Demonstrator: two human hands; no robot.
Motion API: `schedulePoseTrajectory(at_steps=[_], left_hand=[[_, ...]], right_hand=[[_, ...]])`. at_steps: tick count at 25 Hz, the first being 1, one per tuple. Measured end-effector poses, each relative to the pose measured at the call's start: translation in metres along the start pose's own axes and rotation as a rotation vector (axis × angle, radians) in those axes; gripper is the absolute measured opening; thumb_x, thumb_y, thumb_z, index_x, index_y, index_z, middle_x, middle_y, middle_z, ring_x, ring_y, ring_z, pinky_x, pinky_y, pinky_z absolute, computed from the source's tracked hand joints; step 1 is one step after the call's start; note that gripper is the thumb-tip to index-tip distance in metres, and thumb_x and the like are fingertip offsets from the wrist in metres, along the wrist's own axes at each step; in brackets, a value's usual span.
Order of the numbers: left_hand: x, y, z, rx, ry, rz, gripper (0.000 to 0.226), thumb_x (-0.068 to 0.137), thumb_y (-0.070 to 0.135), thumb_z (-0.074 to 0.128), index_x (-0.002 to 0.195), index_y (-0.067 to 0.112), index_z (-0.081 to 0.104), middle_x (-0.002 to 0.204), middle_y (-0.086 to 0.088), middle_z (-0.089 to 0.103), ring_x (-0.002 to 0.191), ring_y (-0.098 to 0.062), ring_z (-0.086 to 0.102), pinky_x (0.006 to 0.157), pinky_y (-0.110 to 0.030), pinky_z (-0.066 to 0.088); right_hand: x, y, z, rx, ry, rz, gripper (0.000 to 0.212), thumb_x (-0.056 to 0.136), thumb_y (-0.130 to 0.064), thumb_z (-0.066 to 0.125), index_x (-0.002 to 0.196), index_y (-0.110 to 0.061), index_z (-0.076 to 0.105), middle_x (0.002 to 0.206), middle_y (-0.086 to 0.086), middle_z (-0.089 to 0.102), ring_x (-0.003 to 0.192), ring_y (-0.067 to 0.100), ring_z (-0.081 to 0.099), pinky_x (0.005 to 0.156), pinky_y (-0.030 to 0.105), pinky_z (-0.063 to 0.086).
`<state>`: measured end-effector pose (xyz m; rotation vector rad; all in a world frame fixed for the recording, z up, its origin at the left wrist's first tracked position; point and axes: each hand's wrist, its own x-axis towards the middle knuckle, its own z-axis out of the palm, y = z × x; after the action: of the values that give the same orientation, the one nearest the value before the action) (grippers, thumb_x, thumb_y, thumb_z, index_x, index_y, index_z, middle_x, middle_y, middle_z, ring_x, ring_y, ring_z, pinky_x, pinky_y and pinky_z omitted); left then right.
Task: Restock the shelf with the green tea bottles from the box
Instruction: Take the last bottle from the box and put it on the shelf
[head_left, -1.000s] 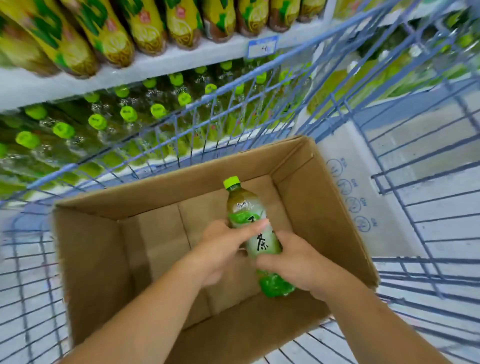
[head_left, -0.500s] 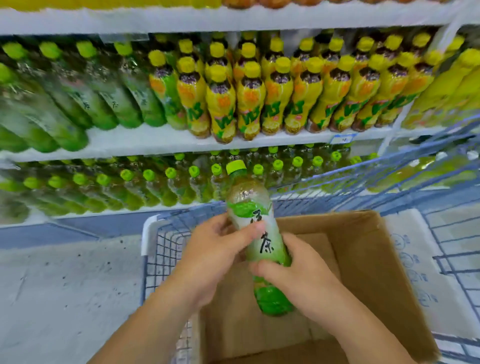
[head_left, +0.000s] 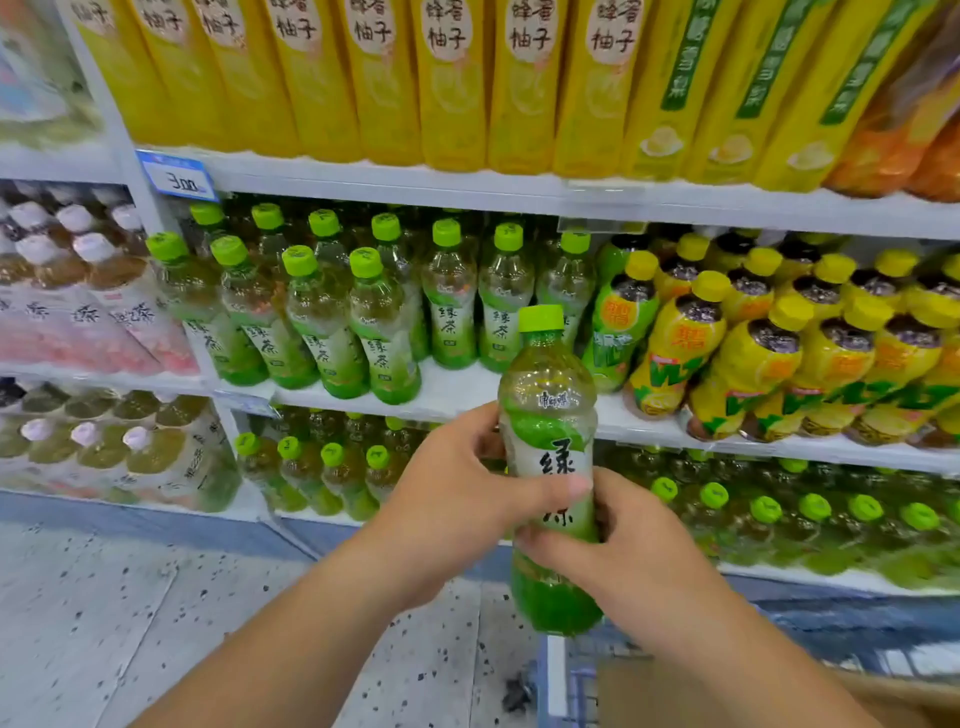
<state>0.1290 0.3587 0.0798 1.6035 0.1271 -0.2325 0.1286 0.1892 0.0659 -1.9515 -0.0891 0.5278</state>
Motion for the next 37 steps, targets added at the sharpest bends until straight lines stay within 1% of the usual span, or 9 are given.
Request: schedulePoseTrajectory(at_steps=[4,7,11,18,22,27,31,34,37], left_hand=[[0.040,-0.011,-0.061,0.125,0.044,0.056,0.044,0.069,0.024,0.092,0.107,0.034,0.071,0.101,0.010,0.076,0.091,-0.011,0.074,0.076,-0.032,0.060],[0.072,-0.024,-0.084,0.217,0.062,0.125,0.042,0.074,0.022,0.088,0.108,0.032,0.066,0.098,0.017,0.074,0.085,0.000,0.072,0.068,-0.015,0.054],[0.106,-0.033,-0.094,0.293,0.164,0.218,0.044,0.075,0.024,0.087,0.107,0.036,0.061,0.097,0.024,0.071,0.085,0.011,0.065,0.065,-0.005,0.047],[0.132,-0.030,-0.104,0.684,0.336,0.355,0.064,0.075,0.030,0.086,0.122,0.027,0.043,0.086,0.023,0.058,0.077,0.010,0.060,0.061,-0.008,0.045],[0.135,-0.027,-0.104,0.823,0.322,0.251,0.046,0.083,0.029,0.080,0.116,0.017,0.051,0.099,-0.001,0.065,0.089,-0.021,0.064,0.074,-0.035,0.053],[0.139,-0.010,-0.111,1.117,0.393,0.135,0.044,0.079,0.043,0.081,0.081,0.009,0.053,0.072,-0.005,0.054,0.058,-0.018,0.052,0.045,-0.025,0.031],[0.141,-0.008,-0.111,1.170,0.432,0.157,0.053,0.078,0.043,0.083,0.061,0.010,0.045,0.057,-0.003,0.047,0.047,-0.013,0.043,0.040,-0.023,0.024],[0.137,-0.014,-0.114,1.037,0.448,0.220,0.037,0.082,0.037,0.081,0.087,0.006,0.062,0.074,-0.006,0.063,0.065,-0.021,0.061,0.056,-0.029,0.046],[0.127,-0.018,-0.115,0.885,0.532,0.318,0.051,0.086,0.035,0.077,0.127,0.013,0.058,0.088,-0.003,0.069,0.078,-0.019,0.065,0.067,-0.026,0.044]], right_hand=[[0.065,-0.013,0.041,-0.011,0.010,-0.064,0.045,0.063,-0.054,0.080,0.105,-0.053,0.065,0.096,-0.029,0.073,0.087,-0.009,0.068,0.079,0.027,0.056],[0.109,-0.010,0.059,-0.025,0.033,-0.057,0.044,0.065,-0.051,0.080,0.106,-0.043,0.068,0.096,-0.026,0.074,0.086,-0.005,0.070,0.078,0.030,0.059],[0.153,-0.012,0.065,-0.157,0.155,-0.128,0.043,0.062,-0.058,0.074,0.097,-0.040,0.060,0.087,-0.033,0.066,0.076,-0.014,0.061,0.054,0.010,0.045],[0.211,-0.010,0.075,-0.220,0.281,-0.228,0.033,0.076,-0.020,0.077,0.071,-0.025,0.045,0.062,-0.011,0.052,0.044,-0.008,0.049,0.034,0.010,0.029],[0.221,0.001,0.086,-0.253,0.275,-0.200,0.038,0.081,-0.027,0.078,0.074,-0.033,0.041,0.071,-0.016,0.051,0.052,-0.004,0.050,0.043,0.006,0.035],[0.229,0.009,0.085,-0.339,0.217,-0.239,0.039,0.076,-0.033,0.085,0.090,-0.032,0.048,0.083,-0.024,0.054,0.069,-0.010,0.052,0.054,-0.001,0.037],[0.233,0.019,0.084,-0.343,0.231,-0.180,0.046,0.078,-0.032,0.084,0.115,-0.017,0.061,0.108,-0.002,0.069,0.094,0.020,0.067,0.082,0.034,0.056],[0.235,0.018,0.095,-0.354,0.319,-0.202,0.039,0.078,-0.035,0.083,0.102,-0.018,0.059,0.101,-0.002,0.068,0.087,0.022,0.068,0.074,0.035,0.055],[0.237,0.022,0.101,-0.330,0.355,-0.204,0.034,0.077,-0.037,0.083,0.094,-0.024,0.057,0.093,-0.005,0.067,0.078,0.017,0.068,0.066,0.029,0.051]])
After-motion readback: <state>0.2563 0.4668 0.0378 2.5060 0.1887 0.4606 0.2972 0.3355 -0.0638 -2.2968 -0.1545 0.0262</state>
